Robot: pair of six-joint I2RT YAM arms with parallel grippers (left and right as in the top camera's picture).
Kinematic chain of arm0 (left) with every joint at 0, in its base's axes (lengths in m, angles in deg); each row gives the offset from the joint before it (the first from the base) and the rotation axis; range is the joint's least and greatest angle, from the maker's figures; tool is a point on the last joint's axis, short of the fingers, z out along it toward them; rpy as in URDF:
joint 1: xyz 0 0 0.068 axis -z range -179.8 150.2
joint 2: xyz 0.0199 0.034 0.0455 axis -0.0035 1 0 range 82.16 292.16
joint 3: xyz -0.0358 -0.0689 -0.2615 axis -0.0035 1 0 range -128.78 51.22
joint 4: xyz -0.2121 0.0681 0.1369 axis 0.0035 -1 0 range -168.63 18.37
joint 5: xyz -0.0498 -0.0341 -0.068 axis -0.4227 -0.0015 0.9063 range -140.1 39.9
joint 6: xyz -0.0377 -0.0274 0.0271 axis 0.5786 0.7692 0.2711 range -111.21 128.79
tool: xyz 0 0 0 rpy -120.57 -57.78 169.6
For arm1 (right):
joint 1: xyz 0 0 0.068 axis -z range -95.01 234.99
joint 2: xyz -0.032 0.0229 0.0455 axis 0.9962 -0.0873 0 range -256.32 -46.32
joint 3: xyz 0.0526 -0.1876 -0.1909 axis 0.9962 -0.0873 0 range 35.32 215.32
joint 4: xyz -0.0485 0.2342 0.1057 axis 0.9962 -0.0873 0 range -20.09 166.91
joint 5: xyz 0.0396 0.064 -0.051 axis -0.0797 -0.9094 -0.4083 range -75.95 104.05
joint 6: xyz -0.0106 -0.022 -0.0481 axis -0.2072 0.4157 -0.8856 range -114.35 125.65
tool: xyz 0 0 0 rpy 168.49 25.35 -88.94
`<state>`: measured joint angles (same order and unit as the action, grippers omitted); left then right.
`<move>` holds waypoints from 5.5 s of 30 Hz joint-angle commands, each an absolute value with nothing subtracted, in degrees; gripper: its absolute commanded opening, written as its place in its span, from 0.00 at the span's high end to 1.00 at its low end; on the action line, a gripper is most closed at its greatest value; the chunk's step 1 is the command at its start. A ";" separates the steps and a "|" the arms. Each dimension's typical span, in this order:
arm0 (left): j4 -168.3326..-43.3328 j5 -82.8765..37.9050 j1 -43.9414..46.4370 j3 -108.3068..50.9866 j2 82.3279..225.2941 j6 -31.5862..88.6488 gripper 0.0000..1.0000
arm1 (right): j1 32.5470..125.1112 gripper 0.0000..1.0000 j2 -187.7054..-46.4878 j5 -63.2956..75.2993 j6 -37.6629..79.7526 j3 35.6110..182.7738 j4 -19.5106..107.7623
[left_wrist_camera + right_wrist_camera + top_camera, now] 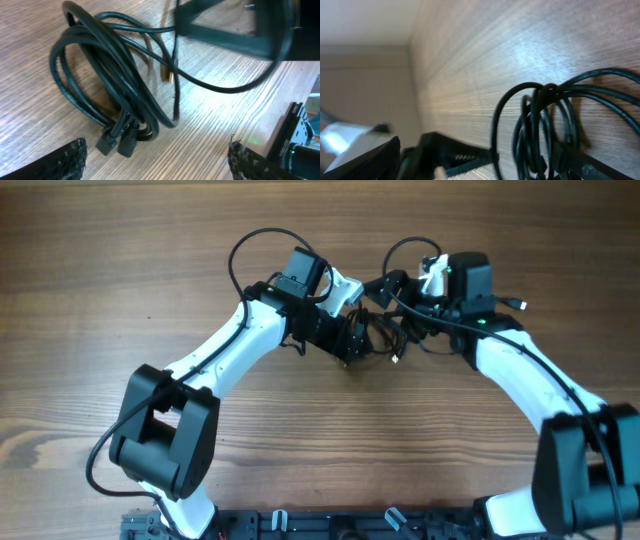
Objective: Untangle cables
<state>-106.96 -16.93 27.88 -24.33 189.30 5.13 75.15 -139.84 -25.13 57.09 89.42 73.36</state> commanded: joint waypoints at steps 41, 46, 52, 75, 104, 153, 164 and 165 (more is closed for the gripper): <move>-103.24 -32.02 29.83 -19.98 187.18 19.52 0.05 | 88.59 0.26 -140.14 -3.84 58.38 90.06 44.11; -103.46 -31.99 29.94 -19.98 187.18 18.16 0.02 | 88.59 0.44 -141.63 -2.93 64.58 90.06 47.35; -103.53 -31.97 30.00 -19.98 187.18 18.05 0.02 | 87.80 0.46 -144.25 -2.95 67.18 90.06 53.36; -107.26 -38.88 30.11 -19.98 187.18 18.01 0.04 | 84.61 0.96 -148.97 5.75 67.27 90.06 55.17; -96.84 -39.88 33.78 -19.98 193.45 21.29 0.92 | 84.63 0.96 -149.00 6.38 65.48 90.06 54.67; -105.47 -21.79 -5.74 -19.98 193.49 19.45 0.09 | 107.01 0.96 -148.97 -2.69 35.86 108.85 22.67; -105.01 -12.48 -0.80 -19.98 193.49 19.52 0.03 | 106.31 0.96 -148.97 2.45 35.14 108.81 19.02; -104.73 -11.19 0.14 -19.98 193.49 19.58 0.04 | 106.20 0.96 -148.97 2.45 35.16 108.81 18.94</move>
